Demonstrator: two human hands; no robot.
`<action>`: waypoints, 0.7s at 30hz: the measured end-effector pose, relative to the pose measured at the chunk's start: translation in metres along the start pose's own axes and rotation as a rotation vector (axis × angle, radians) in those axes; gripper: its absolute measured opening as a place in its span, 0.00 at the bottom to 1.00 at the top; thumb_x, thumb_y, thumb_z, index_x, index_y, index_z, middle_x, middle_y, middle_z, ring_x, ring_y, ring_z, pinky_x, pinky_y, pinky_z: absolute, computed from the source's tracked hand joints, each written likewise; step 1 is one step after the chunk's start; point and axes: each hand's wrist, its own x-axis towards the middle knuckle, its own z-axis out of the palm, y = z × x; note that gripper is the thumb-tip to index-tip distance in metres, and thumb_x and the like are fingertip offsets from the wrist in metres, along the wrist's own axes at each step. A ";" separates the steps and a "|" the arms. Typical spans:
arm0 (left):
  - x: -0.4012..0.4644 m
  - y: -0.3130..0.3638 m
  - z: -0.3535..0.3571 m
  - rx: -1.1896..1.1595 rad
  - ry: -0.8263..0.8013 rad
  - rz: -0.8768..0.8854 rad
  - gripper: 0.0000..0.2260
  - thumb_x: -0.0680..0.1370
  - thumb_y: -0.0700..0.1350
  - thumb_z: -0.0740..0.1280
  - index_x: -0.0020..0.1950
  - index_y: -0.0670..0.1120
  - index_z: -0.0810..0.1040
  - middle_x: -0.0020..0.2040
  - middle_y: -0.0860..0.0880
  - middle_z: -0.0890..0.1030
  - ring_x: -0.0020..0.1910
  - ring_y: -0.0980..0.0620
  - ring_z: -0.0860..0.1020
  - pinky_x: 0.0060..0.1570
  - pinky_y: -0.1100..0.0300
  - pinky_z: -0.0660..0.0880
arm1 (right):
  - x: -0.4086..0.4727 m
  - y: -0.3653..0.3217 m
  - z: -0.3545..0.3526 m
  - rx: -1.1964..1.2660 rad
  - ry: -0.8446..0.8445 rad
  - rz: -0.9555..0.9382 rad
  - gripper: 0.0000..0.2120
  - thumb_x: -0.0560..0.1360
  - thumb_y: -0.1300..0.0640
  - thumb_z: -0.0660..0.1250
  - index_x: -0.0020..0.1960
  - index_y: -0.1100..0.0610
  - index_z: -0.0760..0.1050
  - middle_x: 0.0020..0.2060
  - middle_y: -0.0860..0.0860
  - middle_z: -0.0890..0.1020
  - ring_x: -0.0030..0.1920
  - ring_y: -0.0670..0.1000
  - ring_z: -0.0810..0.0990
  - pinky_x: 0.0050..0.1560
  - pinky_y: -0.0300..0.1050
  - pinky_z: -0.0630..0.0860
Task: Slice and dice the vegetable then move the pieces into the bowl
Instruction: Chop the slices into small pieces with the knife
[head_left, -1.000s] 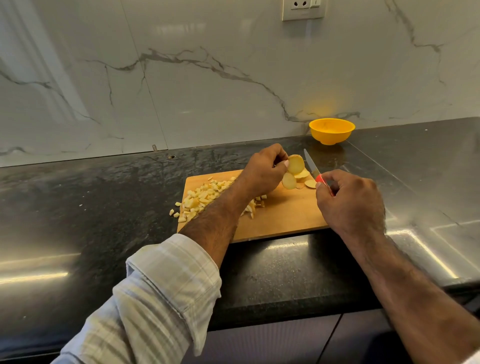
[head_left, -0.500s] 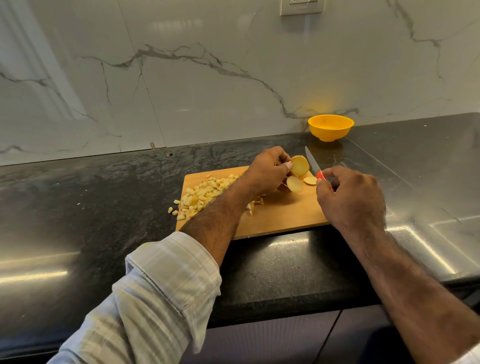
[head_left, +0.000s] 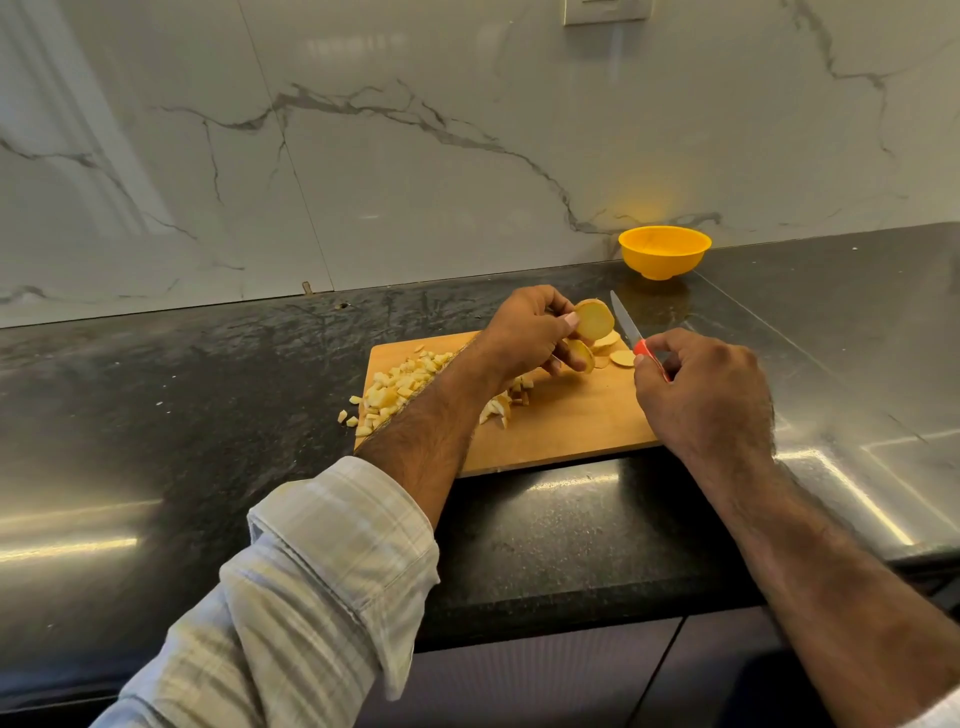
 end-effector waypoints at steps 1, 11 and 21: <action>-0.001 0.000 0.000 -0.030 -0.018 -0.019 0.05 0.87 0.39 0.62 0.61 0.42 0.75 0.51 0.41 0.87 0.40 0.46 0.87 0.35 0.58 0.83 | 0.000 0.000 0.000 -0.004 -0.001 0.003 0.15 0.80 0.47 0.70 0.64 0.52 0.83 0.46 0.53 0.87 0.43 0.53 0.83 0.44 0.51 0.84; -0.003 0.003 -0.005 -0.043 -0.075 0.084 0.04 0.88 0.42 0.62 0.60 0.43 0.75 0.54 0.43 0.86 0.47 0.42 0.87 0.35 0.57 0.82 | 0.000 0.002 0.000 0.002 0.011 0.007 0.15 0.80 0.47 0.70 0.63 0.52 0.84 0.48 0.53 0.88 0.45 0.54 0.83 0.44 0.50 0.83; -0.005 0.003 -0.073 0.093 0.167 0.116 0.05 0.81 0.37 0.67 0.46 0.40 0.81 0.40 0.43 0.83 0.29 0.59 0.73 0.32 0.60 0.70 | -0.002 0.001 0.000 0.070 -0.024 -0.069 0.14 0.81 0.47 0.68 0.62 0.50 0.84 0.45 0.50 0.87 0.42 0.50 0.82 0.42 0.50 0.83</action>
